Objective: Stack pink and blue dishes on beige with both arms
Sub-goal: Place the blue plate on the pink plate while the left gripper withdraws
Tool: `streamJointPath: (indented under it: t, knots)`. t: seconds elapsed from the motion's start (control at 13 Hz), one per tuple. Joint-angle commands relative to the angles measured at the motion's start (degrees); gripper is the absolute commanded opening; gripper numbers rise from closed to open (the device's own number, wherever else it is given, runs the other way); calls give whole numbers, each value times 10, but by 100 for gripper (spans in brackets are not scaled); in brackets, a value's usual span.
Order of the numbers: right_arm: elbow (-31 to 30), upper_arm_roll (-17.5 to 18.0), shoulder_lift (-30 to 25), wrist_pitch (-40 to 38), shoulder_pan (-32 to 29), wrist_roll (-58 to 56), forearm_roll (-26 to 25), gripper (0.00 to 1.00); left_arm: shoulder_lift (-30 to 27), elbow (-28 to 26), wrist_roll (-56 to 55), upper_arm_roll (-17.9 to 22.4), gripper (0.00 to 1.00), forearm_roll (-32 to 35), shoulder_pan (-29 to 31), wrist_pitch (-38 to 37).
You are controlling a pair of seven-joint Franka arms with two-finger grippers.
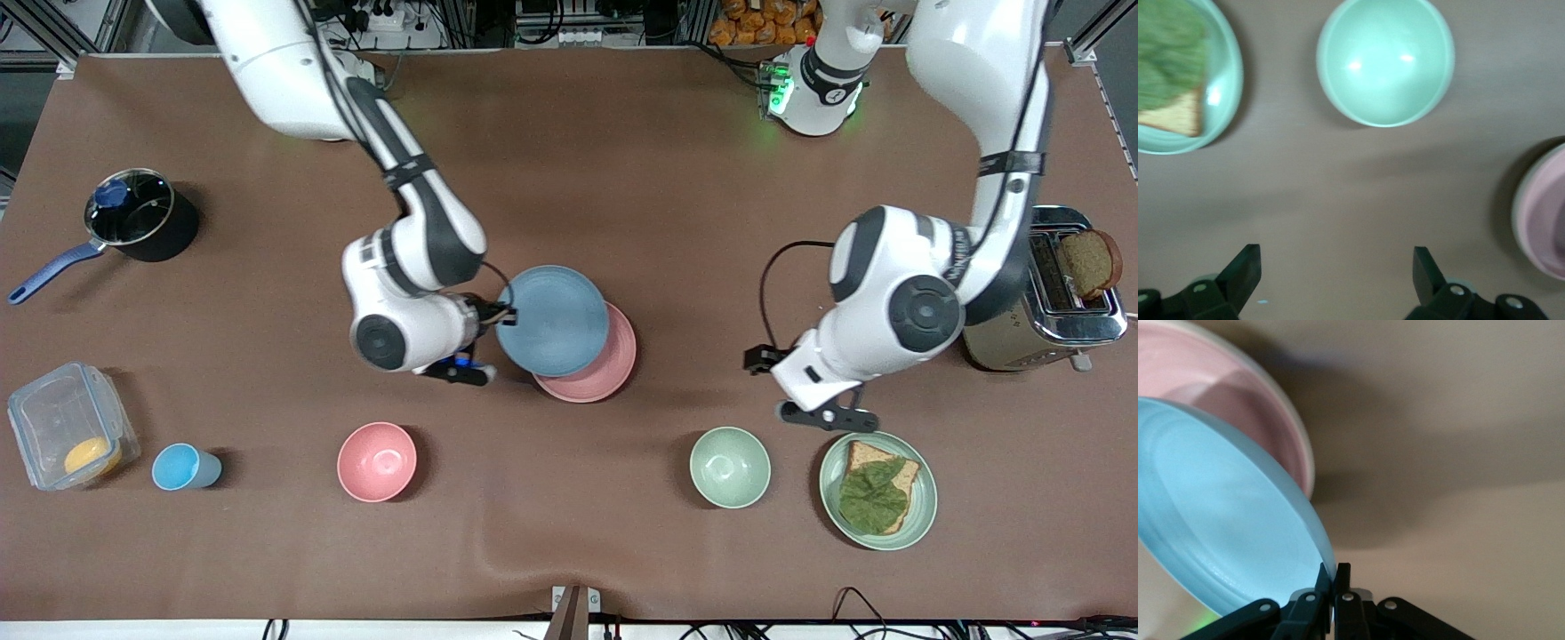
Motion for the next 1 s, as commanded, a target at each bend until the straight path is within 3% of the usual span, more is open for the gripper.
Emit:
streamJointPath:
  t: [0.0,0.38,0.69,0.77,0.85,0.92]
  knots:
    - [7,-8,23,31,22,6,45,0,-59,-12,58,-8,100,16,54,-26]
    - [9,-8,36,68,14,3,55,0,-195,-11,62,-7,100,17,91,-115]
    - [21,-8,40,68,2,2,79,0,-207,-15,72,-7,100,14,90,-130]
    - [21,-9,42,68,0,4,80,9,-214,-22,87,-5,100,11,95,-129]
    - [21,-9,42,69,-6,5,80,63,-236,-42,93,-5,100,9,99,-129]
    - [22,-9,41,69,-6,-1,80,100,-247,-51,91,4,100,6,96,-129]
